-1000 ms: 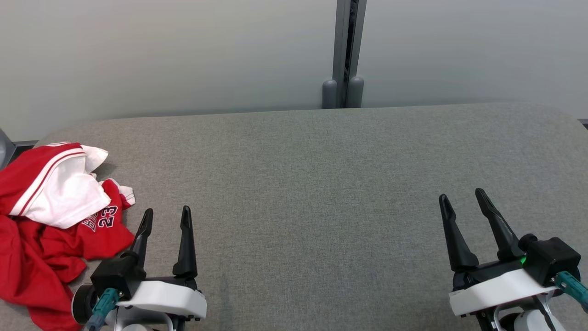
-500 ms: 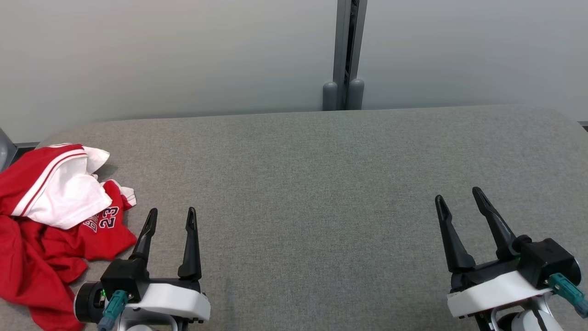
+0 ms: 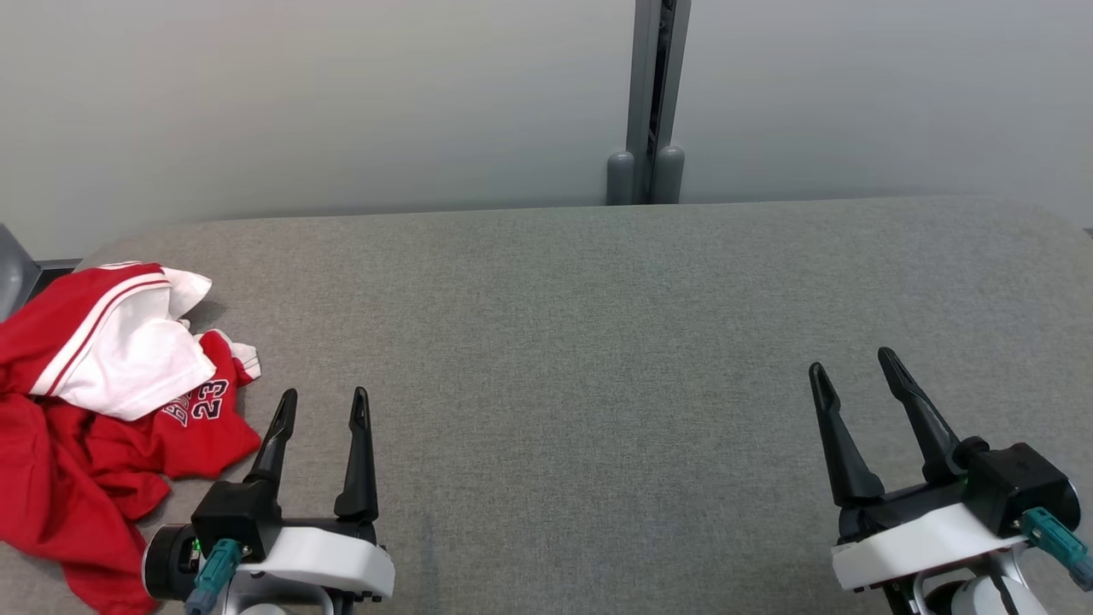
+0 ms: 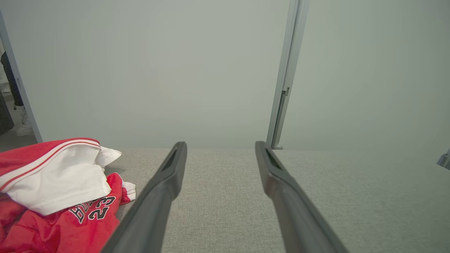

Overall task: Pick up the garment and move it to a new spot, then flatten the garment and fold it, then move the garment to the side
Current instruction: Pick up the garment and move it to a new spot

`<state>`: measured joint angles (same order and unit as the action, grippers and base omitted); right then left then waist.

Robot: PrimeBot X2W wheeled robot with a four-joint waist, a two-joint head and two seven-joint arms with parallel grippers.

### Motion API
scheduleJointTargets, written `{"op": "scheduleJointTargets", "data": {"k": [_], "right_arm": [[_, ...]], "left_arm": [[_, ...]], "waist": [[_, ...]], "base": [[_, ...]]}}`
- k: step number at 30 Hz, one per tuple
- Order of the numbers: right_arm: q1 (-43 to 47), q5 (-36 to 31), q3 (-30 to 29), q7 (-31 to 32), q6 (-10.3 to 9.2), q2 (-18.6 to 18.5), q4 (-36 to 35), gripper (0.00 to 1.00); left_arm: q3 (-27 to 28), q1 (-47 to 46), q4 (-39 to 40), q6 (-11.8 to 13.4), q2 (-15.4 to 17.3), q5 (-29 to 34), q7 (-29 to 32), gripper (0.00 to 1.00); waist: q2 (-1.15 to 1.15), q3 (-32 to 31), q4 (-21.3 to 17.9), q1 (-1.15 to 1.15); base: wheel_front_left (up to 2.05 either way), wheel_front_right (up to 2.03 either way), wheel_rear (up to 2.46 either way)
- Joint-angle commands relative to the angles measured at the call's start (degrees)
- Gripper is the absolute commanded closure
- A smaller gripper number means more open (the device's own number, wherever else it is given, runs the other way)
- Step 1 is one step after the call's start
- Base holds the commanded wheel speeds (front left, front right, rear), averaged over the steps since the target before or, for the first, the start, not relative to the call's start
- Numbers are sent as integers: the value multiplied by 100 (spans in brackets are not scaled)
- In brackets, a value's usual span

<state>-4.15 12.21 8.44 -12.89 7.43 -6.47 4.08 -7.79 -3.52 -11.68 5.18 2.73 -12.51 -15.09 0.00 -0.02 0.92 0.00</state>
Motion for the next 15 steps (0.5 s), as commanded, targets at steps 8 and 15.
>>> {"op": "scheduleJointTargets", "data": {"k": [8, 15], "right_arm": [[-22, 53, 76, 28, 10, -41, -27, 0], [-2, 93, 177, 6, 10, -19, 35, 0]], "left_arm": [[1, -147, -78, 58, 27, -102, -12, 0], [3, -154, -150, 66, 34, -100, -11, 0]], "waist": [[0, 65, 488, 0], [0, 88, 1074, 0]], "base": [[0, 0, 0], [0, 0, 0]]}}
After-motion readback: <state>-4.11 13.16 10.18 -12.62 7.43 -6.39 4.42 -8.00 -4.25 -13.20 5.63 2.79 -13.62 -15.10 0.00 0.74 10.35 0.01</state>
